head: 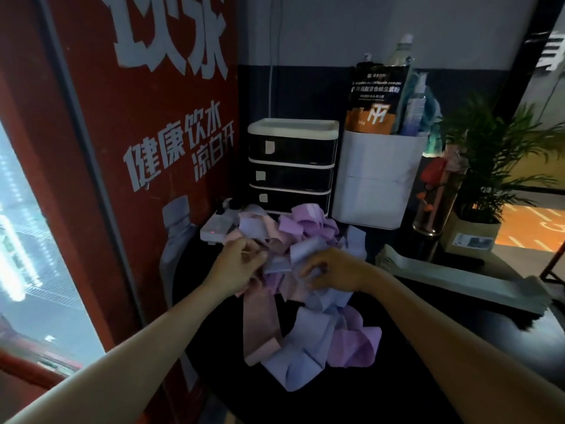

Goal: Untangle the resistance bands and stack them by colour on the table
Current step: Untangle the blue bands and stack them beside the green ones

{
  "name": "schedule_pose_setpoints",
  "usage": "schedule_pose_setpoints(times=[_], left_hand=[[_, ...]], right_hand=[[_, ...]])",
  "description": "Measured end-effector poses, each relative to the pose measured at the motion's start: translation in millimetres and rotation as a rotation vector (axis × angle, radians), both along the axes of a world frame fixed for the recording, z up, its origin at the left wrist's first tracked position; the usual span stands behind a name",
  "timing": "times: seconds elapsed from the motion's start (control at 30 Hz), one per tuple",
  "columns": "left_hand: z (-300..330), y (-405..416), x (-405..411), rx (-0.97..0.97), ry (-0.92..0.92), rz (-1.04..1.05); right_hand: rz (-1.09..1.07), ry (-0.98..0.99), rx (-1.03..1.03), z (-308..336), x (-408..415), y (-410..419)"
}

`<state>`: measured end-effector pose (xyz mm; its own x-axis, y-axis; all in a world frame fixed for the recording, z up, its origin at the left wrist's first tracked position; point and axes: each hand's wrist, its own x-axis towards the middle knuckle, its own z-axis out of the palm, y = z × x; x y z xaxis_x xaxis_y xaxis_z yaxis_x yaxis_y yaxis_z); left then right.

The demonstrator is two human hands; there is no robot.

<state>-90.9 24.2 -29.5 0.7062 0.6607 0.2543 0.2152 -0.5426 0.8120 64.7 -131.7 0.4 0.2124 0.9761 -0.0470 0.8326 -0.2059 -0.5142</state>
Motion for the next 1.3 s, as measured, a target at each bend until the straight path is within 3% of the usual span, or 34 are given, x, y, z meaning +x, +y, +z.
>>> schedule_pose_setpoints(times=[0.17, 0.23, 0.33, 0.4, 0.53, 0.67, 0.8, 0.97, 1.13, 1.3], left_hand=[[-7.1, -34.2, -23.3, 0.184, 0.229, -0.245], [-11.1, -51.6, -28.5, 0.365, 0.340, -0.325], [-22.8, -71.5, -29.6, 0.481, 0.418, -0.407], [-31.0, -81.8, -26.0, 0.460, 0.403, -0.433], [-44.8, -92.8, -15.5, 0.350, 0.364, -0.424], [-48.9, -95.6, -6.8, 0.293, 0.231, -0.415], [-30.5, -87.2, 3.9, 0.329, 0.176, -0.276], [-2.5, -69.0, 14.0, 0.387, 0.182, -0.112], [4.0, -68.6, 25.0, 0.460, 0.282, -0.158], [1.8, -109.8, 36.3, 0.444, 0.162, -0.388]], right_hand=[[-0.047, 0.017, -0.087, -4.6, -0.8, -31.3], [-0.115, 0.033, -0.084, -8.3, -1.6, -44.3], [-0.161, -0.050, 0.018, -12.7, -7.3, -58.0], [-0.222, -0.048, 0.120, -17.0, -13.7, -61.6], [-0.396, 0.143, 0.269, -32.3, -25.8, -61.1], [-0.433, -0.070, 0.303, -33.0, -24.7, -58.6], [-0.538, -0.084, 0.509, -3.4, -17.2, -65.2], [-0.593, -0.090, 0.618, 28.3, -1.8, -69.0], [-0.615, -0.137, 0.664, 49.6, 6.6, -79.2], [-0.706, -0.190, 0.727, 49.5, 16.4, -102.5]])
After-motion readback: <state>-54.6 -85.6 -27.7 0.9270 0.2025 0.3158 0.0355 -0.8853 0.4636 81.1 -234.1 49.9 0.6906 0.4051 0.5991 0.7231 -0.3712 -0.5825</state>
